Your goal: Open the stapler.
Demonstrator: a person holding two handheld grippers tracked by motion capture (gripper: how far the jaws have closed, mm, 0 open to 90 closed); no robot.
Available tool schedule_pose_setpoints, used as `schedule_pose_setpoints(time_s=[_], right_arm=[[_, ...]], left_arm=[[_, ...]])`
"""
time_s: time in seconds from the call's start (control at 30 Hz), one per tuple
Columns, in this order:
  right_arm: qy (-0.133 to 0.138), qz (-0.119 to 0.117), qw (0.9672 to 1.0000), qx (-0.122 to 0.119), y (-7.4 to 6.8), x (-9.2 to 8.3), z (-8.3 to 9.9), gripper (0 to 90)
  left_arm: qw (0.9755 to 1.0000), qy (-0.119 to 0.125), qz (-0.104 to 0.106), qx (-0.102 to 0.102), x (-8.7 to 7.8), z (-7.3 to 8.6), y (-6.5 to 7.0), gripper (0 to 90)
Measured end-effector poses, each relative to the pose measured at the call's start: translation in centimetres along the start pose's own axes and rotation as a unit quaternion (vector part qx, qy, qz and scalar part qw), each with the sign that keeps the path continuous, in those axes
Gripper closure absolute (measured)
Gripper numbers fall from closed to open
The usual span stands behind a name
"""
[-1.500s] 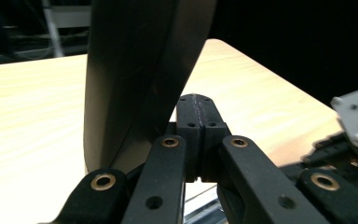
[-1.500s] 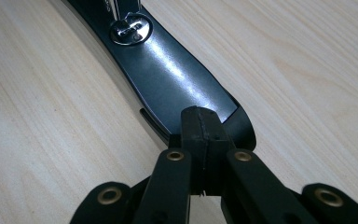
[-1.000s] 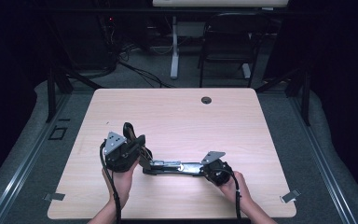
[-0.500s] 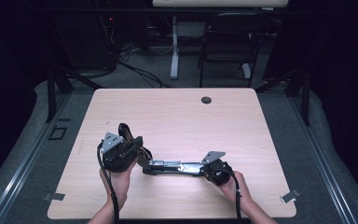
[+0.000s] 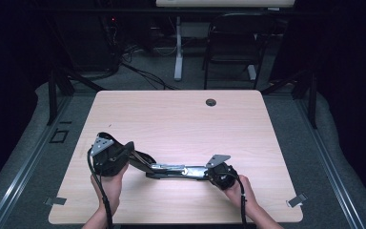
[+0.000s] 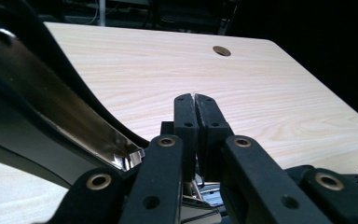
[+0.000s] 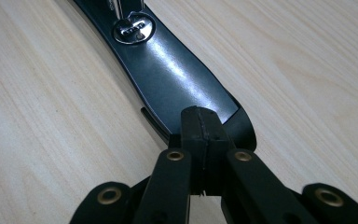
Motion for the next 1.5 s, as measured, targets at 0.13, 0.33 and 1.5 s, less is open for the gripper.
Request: schedule_pose_setpoints(time_s=[0.13,0.33,1.5], right_arm=[[0.002,-0.002,1.0000,0.001,-0.1,0.0,0.0,90.0],[-0.002,-0.012,0.9999,0.002,0.1,0.0,0.0,90.0],[-0.033,-0.024,0.9985,0.037,2.8,-1.2,0.0,32.0]], left_arm=[[1.0000,-0.001,-0.001,0.003,0.0,0.0,0.0,87.3],[1.0000,-0.003,0.001,0.006,-0.1,-0.2,-0.1,84.4],[0.9631,-0.207,0.141,0.098,-2.3,7.2,3.6,13.4]])
Point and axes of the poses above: each handheld gripper's, and its own axes: x roughly forward along the jaws, z roughly out of its underside, y roughly to its right, the point moved 10 cm from there along x, roughly forward along the jaws, and after that the axes turned 3 degrees about z, right-handed, at the moved point
